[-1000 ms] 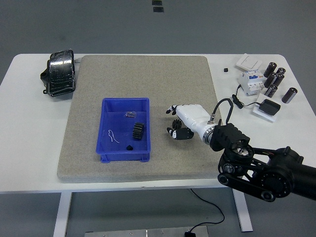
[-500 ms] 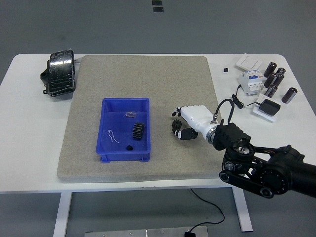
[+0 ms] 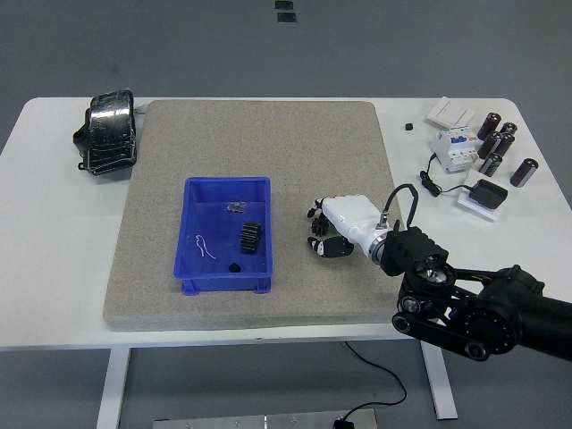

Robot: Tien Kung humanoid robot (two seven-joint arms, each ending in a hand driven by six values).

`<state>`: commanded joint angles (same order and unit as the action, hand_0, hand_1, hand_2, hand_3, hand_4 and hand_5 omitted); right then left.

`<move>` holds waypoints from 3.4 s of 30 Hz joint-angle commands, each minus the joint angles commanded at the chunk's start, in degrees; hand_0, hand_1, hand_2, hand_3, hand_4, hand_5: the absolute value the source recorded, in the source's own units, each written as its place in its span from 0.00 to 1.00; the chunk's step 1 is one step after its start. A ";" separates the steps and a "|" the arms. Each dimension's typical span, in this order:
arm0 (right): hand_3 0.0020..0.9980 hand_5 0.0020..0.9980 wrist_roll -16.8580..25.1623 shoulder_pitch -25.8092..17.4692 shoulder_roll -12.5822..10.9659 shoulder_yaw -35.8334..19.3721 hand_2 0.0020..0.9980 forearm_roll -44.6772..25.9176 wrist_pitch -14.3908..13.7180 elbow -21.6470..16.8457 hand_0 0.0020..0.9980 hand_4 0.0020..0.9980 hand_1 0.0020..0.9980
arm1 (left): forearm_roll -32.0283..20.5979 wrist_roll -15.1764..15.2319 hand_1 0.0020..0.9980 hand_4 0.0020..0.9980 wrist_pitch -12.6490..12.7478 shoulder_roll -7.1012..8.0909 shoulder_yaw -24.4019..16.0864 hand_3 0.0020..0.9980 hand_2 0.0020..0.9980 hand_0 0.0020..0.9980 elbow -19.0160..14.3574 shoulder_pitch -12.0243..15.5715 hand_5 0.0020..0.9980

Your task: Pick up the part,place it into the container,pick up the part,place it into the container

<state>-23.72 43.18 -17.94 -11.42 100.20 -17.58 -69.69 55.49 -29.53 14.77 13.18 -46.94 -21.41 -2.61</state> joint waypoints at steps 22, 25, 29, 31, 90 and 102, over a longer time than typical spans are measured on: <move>0.59 0.00 0.41 -0.49 0.11 0.81 0.45 1.38 -1.31 0.70 0.33 0.49 0.52 | -0.76 0.48 0.65 0.68 0.39 -0.01 0.31 0.58 0.63 0.66 -0.05 0.04 0.64; 0.59 0.00 0.44 -0.46 -0.17 0.42 0.45 1.84 -1.65 0.14 0.33 0.49 0.52 | -0.78 0.58 0.65 0.68 0.42 -0.02 0.28 0.58 0.63 0.66 -0.03 0.00 0.64; 0.59 0.00 0.26 -0.65 -0.70 -0.70 0.44 3.09 -2.38 -1.72 0.32 0.48 0.52 | -0.83 0.66 0.65 0.68 0.50 -0.05 0.28 0.58 0.62 0.66 -0.02 0.03 0.66; 0.59 0.00 -0.20 -0.79 -0.94 -1.75 0.44 4.44 -2.69 -3.36 0.32 0.48 0.52 | -0.90 0.65 0.65 0.68 0.55 -0.09 0.33 0.58 0.62 0.66 -0.04 0.10 0.66; 0.70 0.26 9.60 -2.41 1.68 -7.67 0.72 -14.92 -6.67 -14.76 0.65 0.60 0.72 | 1.12 -0.22 0.65 0.68 -0.24 -0.22 -0.80 0.57 0.62 0.66 0.04 0.18 0.66; 0.69 0.27 13.90 -9.93 -2.11 -21.42 0.70 -19.97 -9.72 -10.96 0.63 0.60 0.70 | 0.50 -0.43 0.65 0.68 0.25 -0.52 -0.48 0.57 0.62 0.66 -0.28 0.84 0.66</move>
<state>-9.82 33.25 -20.05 -32.84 80.23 -27.30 -80.65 55.99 -29.96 15.02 12.67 -47.42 -21.69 -1.77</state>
